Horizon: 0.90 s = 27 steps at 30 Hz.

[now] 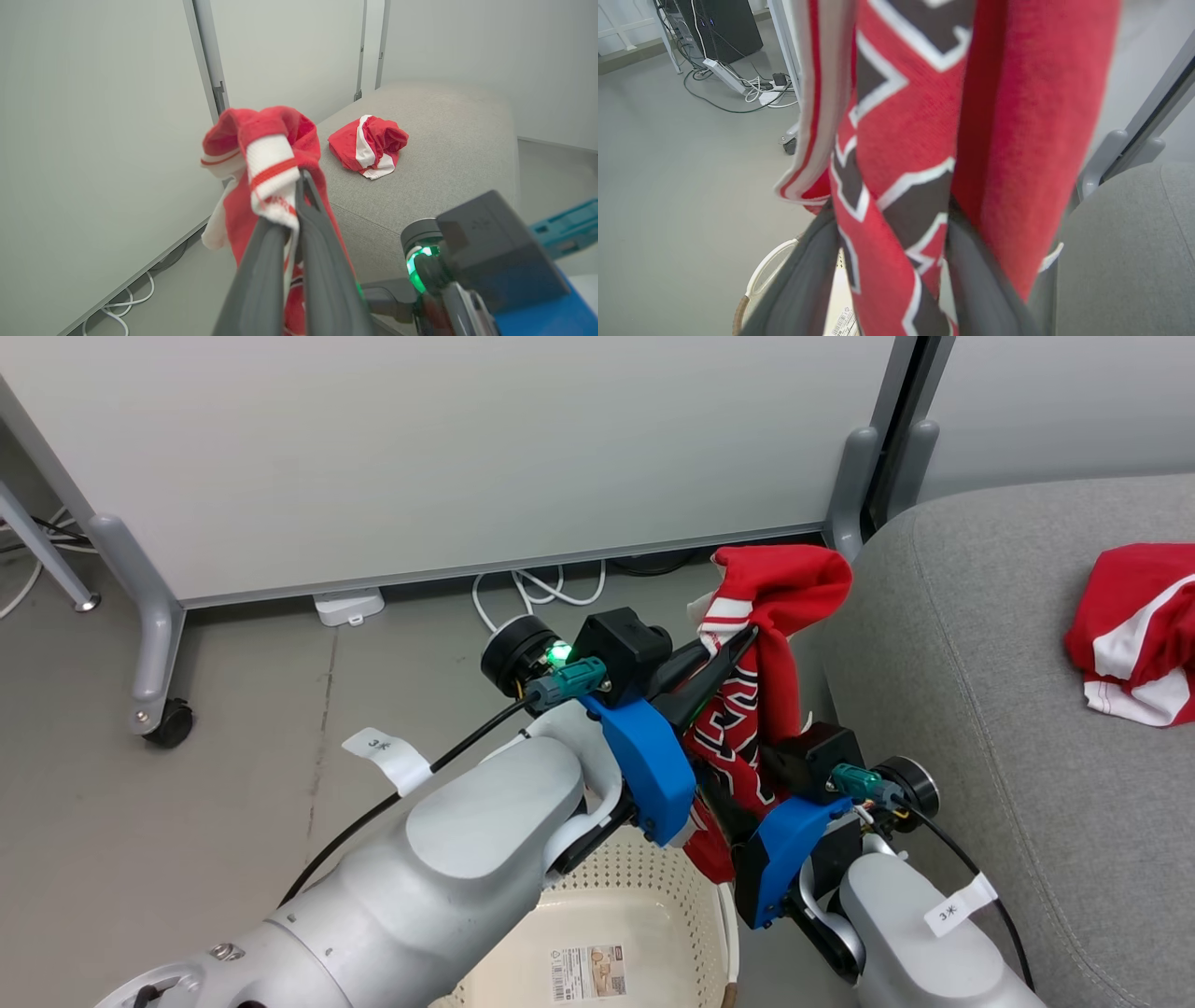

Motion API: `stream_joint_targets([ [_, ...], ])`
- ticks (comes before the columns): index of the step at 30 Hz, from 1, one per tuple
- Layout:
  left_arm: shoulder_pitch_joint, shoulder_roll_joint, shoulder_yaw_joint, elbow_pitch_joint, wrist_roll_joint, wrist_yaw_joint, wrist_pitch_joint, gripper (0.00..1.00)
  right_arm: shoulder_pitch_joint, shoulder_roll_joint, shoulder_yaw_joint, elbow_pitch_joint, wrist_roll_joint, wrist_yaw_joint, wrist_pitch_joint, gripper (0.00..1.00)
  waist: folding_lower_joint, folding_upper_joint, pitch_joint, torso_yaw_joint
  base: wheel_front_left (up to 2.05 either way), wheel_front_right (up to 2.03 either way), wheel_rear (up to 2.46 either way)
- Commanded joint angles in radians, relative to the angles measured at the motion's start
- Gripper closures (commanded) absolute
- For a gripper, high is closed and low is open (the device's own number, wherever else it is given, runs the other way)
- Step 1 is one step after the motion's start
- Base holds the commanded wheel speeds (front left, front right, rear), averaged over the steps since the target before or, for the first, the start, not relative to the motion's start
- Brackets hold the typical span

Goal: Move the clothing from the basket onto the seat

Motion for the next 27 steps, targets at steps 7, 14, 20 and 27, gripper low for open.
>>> stream_joint_targets([
  [7,-0.009,0.004,-0.005,0.013,-0.014,-0.001,-0.007,1.00,-0.024,-0.001,0.034,0.048,0.052,0.000,-0.035,1.00,-0.0001,0.0000,-0.013,-0.005,0.00,0.00,0.00],
  [14,-0.011,0.006,-0.009,0.020,-0.023,-0.001,-0.008,1.00,-0.033,-0.001,0.050,0.079,0.077,0.000,-0.058,1.00,-0.0001,0.0000,-0.018,-0.012,0.00,0.00,0.00],
  [20,-0.012,0.007,-0.014,0.024,-0.026,-0.001,-0.009,1.00,-0.044,-0.001,0.062,0.091,0.089,0.000,-0.072,1.00,-0.0001,0.0000,-0.021,-0.014,0.00,0.00,0.00],
  [27,-0.008,0.007,-0.019,0.029,-0.032,-0.001,-0.009,1.00,-0.046,-0.001,0.072,0.100,0.100,0.000,-0.084,1.00,-0.0001,0.0000,-0.028,-0.013,0.00,0.00,0.00],
])
